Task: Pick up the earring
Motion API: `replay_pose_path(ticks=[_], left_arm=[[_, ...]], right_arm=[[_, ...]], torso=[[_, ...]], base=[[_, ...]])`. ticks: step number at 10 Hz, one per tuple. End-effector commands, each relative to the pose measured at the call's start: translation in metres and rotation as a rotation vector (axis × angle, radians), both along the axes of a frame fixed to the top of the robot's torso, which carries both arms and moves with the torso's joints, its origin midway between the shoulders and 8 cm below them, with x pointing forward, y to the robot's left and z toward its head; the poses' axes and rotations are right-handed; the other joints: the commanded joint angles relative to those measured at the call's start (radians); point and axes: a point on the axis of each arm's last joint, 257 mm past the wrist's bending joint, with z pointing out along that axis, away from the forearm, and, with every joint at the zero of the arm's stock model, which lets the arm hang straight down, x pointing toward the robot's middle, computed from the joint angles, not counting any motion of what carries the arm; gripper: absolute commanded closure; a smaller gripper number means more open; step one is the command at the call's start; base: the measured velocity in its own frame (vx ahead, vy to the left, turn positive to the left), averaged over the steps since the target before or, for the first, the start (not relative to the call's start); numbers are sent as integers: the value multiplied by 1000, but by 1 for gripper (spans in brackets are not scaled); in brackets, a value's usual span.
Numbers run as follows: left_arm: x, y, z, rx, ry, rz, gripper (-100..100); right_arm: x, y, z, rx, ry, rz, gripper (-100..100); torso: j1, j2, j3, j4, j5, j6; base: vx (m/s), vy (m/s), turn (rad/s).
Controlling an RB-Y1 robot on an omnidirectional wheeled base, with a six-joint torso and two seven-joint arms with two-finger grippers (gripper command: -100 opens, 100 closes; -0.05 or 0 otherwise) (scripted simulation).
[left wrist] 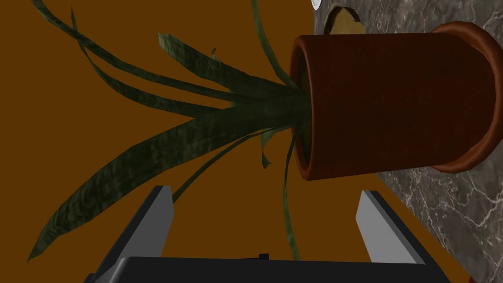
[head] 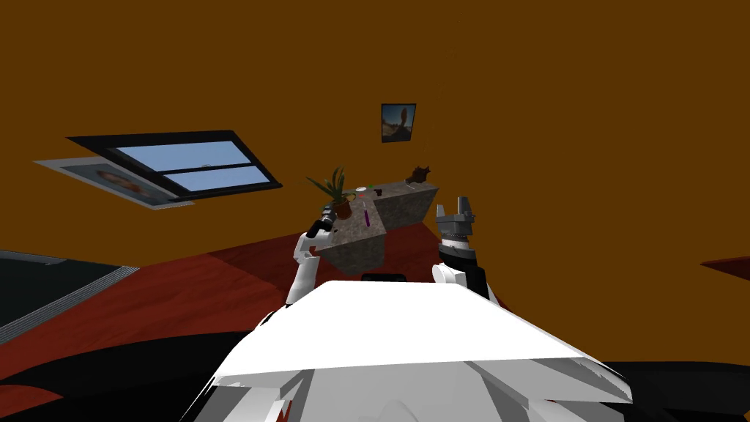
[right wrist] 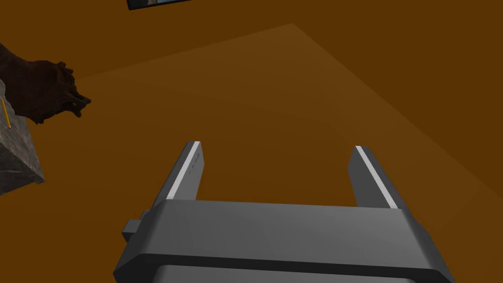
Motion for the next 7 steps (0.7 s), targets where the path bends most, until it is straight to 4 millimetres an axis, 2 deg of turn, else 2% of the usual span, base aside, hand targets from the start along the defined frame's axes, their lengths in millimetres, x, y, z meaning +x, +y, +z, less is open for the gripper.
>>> replay_pose_path(ticks=[1,3,4,5,6,7], left_arm=[[10,16,-8,-16,44,33,-100],[8,19,-21,-24,88,44,-100],[16,34,-23,-41,118,76,-100],[14,38,-37,-48,157,87,-100],[14,38,-39,-49,164,89,-100],[19,54,-41,-69,193,124,-100]], right_arm=[[0,0,0,0,0,0,0],[0,0,0,0,0,0,0],[0,0,0,0,0,0,0],[0,0,0,0,0,0,0],[0,0,0,0,0,0,0],[0,0,0,0,0,0,0]], torso=[[0,0,0,0,0,0],[0,0,0,0,0,0],[0,0,0,0,0,0],[-1,0,0,0,0,1],[-1,0,0,0,0,0],[0,0,0,0,0,0]], base=[[-6,-17,-106],[-6,-9,-32],[-7,-20,-139],[-6,-17,-61],[-2,-8,26],[-4,-19,-107]])
